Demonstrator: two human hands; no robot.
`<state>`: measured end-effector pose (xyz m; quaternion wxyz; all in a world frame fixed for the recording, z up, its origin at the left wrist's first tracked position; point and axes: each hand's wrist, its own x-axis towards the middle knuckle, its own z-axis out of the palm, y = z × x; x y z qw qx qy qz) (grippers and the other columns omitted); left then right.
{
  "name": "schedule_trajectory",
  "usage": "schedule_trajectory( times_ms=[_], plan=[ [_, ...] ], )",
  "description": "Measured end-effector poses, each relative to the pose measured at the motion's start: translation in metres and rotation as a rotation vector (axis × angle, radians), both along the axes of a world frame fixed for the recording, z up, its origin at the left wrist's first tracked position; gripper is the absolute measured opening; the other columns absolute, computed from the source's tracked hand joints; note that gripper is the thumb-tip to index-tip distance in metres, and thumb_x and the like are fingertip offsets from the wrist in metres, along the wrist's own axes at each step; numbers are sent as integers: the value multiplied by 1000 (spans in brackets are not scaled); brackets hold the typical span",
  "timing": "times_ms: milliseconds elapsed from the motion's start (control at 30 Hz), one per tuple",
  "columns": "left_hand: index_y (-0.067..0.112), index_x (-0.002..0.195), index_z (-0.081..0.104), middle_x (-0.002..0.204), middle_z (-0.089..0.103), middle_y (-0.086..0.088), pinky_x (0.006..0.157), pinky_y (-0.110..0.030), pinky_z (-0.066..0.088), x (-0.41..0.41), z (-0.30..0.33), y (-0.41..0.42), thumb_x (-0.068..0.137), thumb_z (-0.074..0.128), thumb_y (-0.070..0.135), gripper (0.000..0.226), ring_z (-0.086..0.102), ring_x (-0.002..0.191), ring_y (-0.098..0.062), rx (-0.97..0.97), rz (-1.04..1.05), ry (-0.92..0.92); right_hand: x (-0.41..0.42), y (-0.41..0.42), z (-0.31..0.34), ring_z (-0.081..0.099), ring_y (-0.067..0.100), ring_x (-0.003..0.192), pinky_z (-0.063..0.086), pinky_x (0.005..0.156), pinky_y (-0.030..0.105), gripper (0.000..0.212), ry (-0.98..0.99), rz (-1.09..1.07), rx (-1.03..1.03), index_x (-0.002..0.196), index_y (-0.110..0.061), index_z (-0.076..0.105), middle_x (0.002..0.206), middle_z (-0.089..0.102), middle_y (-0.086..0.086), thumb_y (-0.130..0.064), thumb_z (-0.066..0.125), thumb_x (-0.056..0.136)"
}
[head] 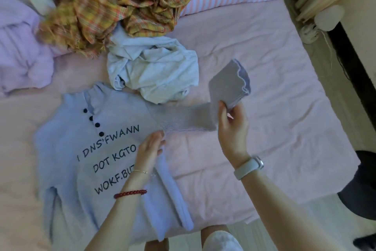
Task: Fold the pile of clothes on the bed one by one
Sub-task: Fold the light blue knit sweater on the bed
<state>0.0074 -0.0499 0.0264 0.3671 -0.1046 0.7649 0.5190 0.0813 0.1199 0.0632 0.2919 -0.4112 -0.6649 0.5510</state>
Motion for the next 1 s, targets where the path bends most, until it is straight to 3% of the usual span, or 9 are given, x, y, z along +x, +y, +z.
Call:
schedule_trajectory(
  times_ms=[133,233,333,467,533,667,733,833,1000],
  plan=[
    [15,101,60,96,68,-2,78,-31,52,-37,39,-102,100,33,32,32,61,95,-22,198,328,-131,-38,-101,22,53,21,68,49,60,38,14,35,424,235,85,-6,52,79,53,5,-18,46,90],
    [18,88,70,90,72,-2,83,-38,53,-63,49,-186,96,30,46,49,64,92,-24,334,547,-198,-61,-186,18,59,19,88,50,73,37,25,12,806,229,113,-19,59,104,59,-1,-17,47,91],
    [23,85,64,108,60,-5,85,-39,45,-75,30,-246,97,33,43,39,57,98,-26,256,608,-250,-66,-249,-7,56,28,109,47,88,36,33,-233,1099,180,125,-12,57,128,54,8,-13,50,93],
    [13,127,50,108,53,-7,85,-36,44,-78,-16,-282,96,45,29,35,56,103,-27,-110,412,-270,-42,-271,-35,52,26,114,41,86,28,34,-480,981,116,128,-11,54,131,52,7,-11,44,96],
    [1,109,56,90,53,-11,74,-35,43,-78,-32,-285,89,52,22,30,56,93,-32,-322,222,1,-26,-264,-47,51,23,117,40,86,23,35,-581,831,119,130,-10,52,131,52,6,-9,42,96],
    [4,131,45,140,39,-15,99,-43,28,-81,-39,-268,86,59,25,51,33,128,-33,-720,-100,422,-20,-234,-64,47,29,120,38,95,34,38,-705,613,256,132,-5,48,132,51,11,-6,42,94],
    [13,142,34,152,24,-8,104,-45,20,-88,-43,-261,90,54,31,58,19,136,-31,-773,-346,547,-34,-219,-71,46,36,121,39,98,43,39,-711,583,375,130,-1,50,130,52,16,-4,43,92],
    [17,146,25,147,34,-6,106,-46,17,-103,-62,-255,94,43,40,59,17,136,-29,-812,-663,588,-60,-200,-78,41,34,130,34,105,46,47,-723,585,485,131,-2,50,135,50,16,-15,31,90],
    [7,107,64,106,61,-17,99,-41,28,-114,-81,-265,95,42,35,37,50,107,-35,-769,-629,608,-99,-163,-82,32,24,135,32,105,44,43,-780,726,545,139,-11,41,146,40,5,-8,30,97]
  ],
)
